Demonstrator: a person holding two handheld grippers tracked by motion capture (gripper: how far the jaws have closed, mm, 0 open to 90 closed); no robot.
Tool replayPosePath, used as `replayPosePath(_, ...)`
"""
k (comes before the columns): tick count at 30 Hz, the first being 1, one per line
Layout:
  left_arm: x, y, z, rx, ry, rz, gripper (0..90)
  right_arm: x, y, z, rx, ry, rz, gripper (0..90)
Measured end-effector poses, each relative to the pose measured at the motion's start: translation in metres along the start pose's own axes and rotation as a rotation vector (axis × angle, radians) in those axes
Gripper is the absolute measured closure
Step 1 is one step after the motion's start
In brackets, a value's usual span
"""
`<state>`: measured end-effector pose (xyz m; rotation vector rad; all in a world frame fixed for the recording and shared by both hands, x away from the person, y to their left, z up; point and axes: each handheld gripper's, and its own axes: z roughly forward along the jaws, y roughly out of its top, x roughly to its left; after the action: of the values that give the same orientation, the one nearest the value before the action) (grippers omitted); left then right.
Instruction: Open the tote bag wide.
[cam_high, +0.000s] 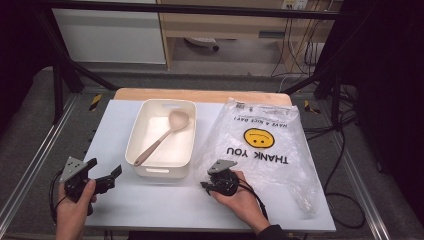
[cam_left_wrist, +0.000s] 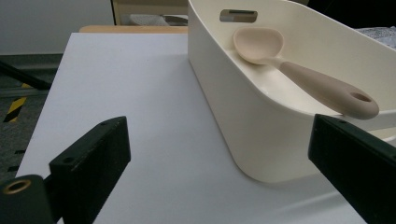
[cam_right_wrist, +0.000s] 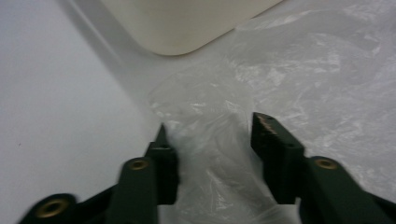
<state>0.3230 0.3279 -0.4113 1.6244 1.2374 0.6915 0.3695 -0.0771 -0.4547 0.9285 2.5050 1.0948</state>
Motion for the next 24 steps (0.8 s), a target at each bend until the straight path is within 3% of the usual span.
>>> replayPosePath(3,0.000,0.000,0.000,-0.001,0.002,-0.005,5.3,-0.009,0.001,0.001,-0.013,0.006,0.049,81.2)
replayPosePath(5,0.001,0.000,0.000,0.001,0.005,-0.001,5.3,-0.013,0.002,-0.001,-0.026,0.019,0.076,85.5)
replayPosePath(14,0.001,0.000,-0.001,0.001,0.012,0.000,5.5,-0.017,0.017,-0.026,-0.149,0.015,0.113,87.6)
replayPosePath(17,0.001,0.000,-0.001,0.002,0.013,0.000,5.5,-0.017,0.023,-0.032,-0.171,0.013,0.106,87.7)
replayPosePath(24,0.002,-0.001,-0.001,0.001,0.011,-0.001,5.5,-0.028,0.035,-0.037,-0.218,-0.009,0.156,87.8)
